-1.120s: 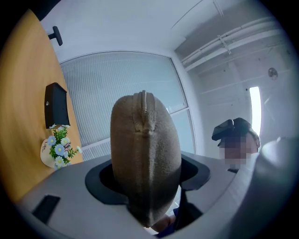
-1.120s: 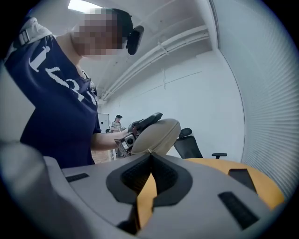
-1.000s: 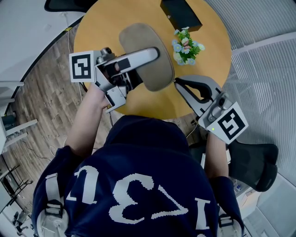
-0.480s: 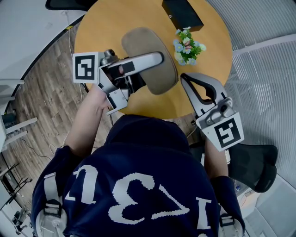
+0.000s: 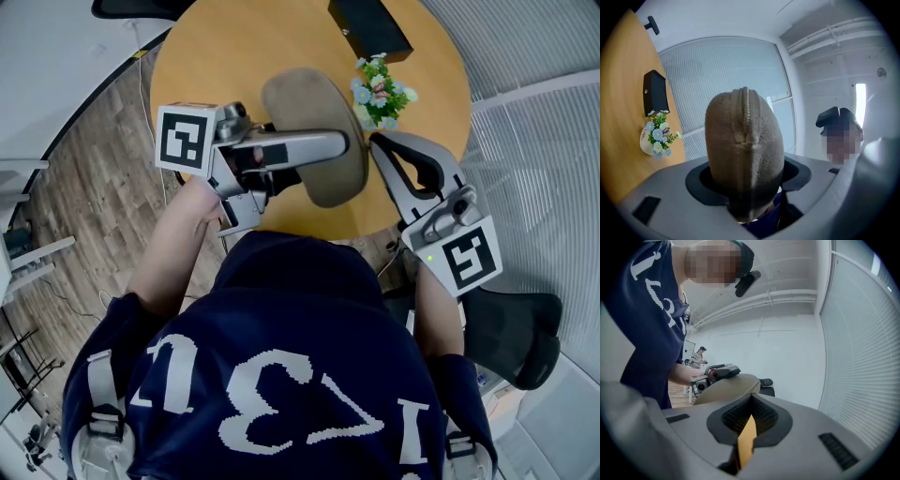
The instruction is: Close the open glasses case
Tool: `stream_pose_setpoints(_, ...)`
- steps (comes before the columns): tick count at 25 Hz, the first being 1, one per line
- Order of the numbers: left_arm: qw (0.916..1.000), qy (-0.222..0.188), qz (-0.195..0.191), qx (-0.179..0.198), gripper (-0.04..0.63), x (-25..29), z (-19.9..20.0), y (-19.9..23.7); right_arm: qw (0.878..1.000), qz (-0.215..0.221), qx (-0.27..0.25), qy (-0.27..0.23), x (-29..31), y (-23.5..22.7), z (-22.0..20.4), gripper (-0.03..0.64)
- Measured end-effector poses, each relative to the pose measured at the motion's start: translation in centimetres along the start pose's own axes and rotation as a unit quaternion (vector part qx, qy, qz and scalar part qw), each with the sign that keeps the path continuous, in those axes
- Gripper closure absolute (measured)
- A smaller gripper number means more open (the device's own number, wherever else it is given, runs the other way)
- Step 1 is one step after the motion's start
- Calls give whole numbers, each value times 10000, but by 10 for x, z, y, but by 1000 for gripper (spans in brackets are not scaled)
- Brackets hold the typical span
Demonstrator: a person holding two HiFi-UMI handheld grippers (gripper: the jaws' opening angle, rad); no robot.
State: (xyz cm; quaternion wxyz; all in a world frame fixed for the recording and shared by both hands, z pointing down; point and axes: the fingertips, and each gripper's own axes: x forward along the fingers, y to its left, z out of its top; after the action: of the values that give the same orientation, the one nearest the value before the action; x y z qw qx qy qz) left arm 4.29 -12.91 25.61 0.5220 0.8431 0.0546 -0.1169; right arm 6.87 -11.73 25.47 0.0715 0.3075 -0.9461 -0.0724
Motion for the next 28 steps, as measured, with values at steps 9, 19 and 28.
stream_pose_setpoints(9, 9922, 1169, 295, 331, 297, 24, -55, 11, 9999, 69, 63, -107, 8, -19, -2, 595)
stream_pose_setpoints(19, 9890, 790, 399, 1183, 296, -1, -22, 16, 9998, 80, 58, -175, 0, -24, -1, 595)
stream_pose_setpoints(28, 9900, 1189, 269, 705, 305, 3, -41, 20, 9992, 258, -262, 164, -4, -21, -14, 595)
